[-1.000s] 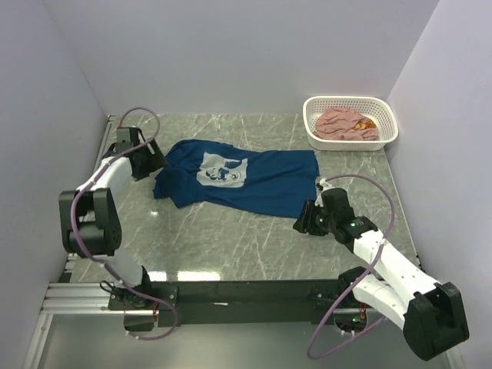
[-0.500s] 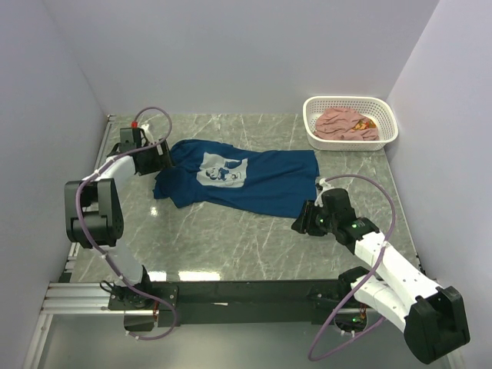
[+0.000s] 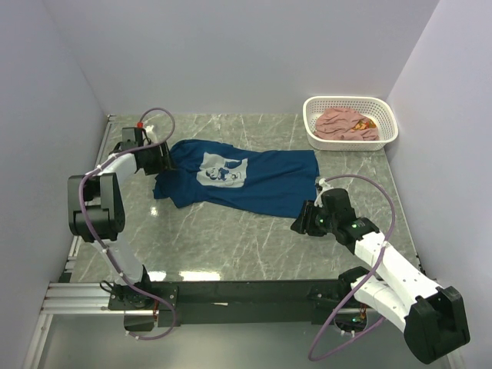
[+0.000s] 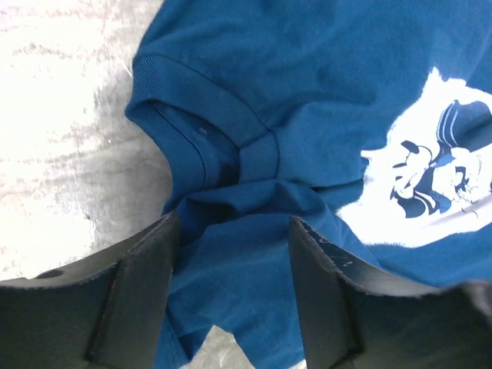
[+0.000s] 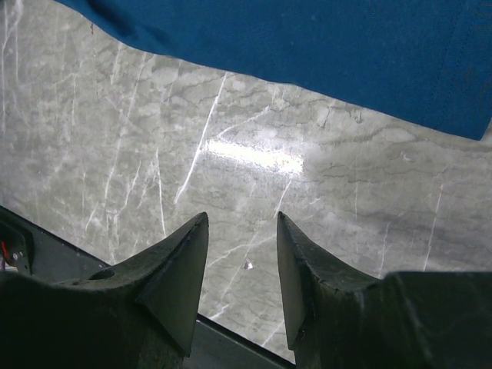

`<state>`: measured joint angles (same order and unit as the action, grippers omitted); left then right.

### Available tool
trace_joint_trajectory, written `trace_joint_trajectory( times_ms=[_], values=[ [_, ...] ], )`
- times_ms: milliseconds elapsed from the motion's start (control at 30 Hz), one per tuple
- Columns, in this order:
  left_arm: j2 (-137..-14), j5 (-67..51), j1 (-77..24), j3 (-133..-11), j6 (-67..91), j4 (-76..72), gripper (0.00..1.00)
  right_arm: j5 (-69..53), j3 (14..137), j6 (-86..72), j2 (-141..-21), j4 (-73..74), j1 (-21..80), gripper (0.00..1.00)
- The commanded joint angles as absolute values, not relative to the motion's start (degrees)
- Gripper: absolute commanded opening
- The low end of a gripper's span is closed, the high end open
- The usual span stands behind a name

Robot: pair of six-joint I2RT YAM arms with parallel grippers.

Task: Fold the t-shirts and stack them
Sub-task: Flatten the tshirt out

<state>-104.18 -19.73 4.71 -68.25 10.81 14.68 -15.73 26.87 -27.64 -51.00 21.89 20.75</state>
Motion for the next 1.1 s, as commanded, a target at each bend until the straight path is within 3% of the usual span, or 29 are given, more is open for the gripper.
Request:
trace_joint_trajectory(
  times_ms=[0,333,700,1067],
  values=[
    [-99.76,-22.06,4.83,-69.35,9.58,16.16,0.62,-15.73,27.86,-27.95,-50.27,21.44,21.09,0.48],
    [-96.85,-18.9,3.16,-66.53,8.96,19.59,0.55,-16.08,27.86,-27.95,-50.1,21.45,21.09,0.48],
    [-101.6,-13.89,3.16,-66.8,8.26,18.29,0.7,-16.79,26.9,-27.95,-49.22,20.83,21.09,0.48],
    [-101.34,-16.43,3.25,-66.36,7.47,18.98,0.6,-17.23,26.63,-28.12,-49.13,20.48,21.09,0.48]
  ],
)
